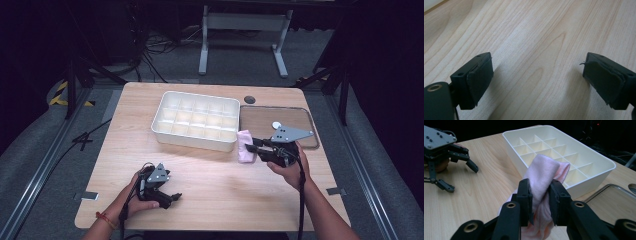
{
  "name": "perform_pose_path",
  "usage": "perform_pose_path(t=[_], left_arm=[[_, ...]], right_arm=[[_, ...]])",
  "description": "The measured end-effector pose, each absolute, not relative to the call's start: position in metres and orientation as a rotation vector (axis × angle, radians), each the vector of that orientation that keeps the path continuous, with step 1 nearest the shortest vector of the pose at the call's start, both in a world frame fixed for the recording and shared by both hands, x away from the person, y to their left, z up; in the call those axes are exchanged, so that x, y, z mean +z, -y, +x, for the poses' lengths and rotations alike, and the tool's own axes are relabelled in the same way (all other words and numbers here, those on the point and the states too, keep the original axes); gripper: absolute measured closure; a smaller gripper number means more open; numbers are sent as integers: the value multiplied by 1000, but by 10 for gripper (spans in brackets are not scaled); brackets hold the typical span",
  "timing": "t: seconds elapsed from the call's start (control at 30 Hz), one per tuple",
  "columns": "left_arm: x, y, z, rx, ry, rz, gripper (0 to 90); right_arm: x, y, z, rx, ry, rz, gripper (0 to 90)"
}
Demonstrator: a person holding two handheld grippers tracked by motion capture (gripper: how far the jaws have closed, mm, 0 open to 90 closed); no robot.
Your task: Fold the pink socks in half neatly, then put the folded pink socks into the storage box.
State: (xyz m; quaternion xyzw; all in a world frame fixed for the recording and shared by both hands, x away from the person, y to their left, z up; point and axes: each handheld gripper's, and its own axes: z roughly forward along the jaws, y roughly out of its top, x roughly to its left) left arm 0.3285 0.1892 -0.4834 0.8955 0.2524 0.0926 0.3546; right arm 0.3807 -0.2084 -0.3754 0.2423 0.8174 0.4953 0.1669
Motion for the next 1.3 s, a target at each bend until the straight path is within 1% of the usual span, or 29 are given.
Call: perform_pose_path(t=[0.27, 0.77, 1.3], left_arm=[[-484, -189, 327, 245, -665, 2307, 101], [-484, -190, 326, 243, -668, 2306, 101], [-483, -188, 328, 235, -649, 2318, 89]], right_arm=[[-368, 202, 384, 1413, -2315, 670, 722], [-353, 193, 408, 1387, -2280, 654, 722], [-353, 183, 427, 1359, -2277, 667, 720]])
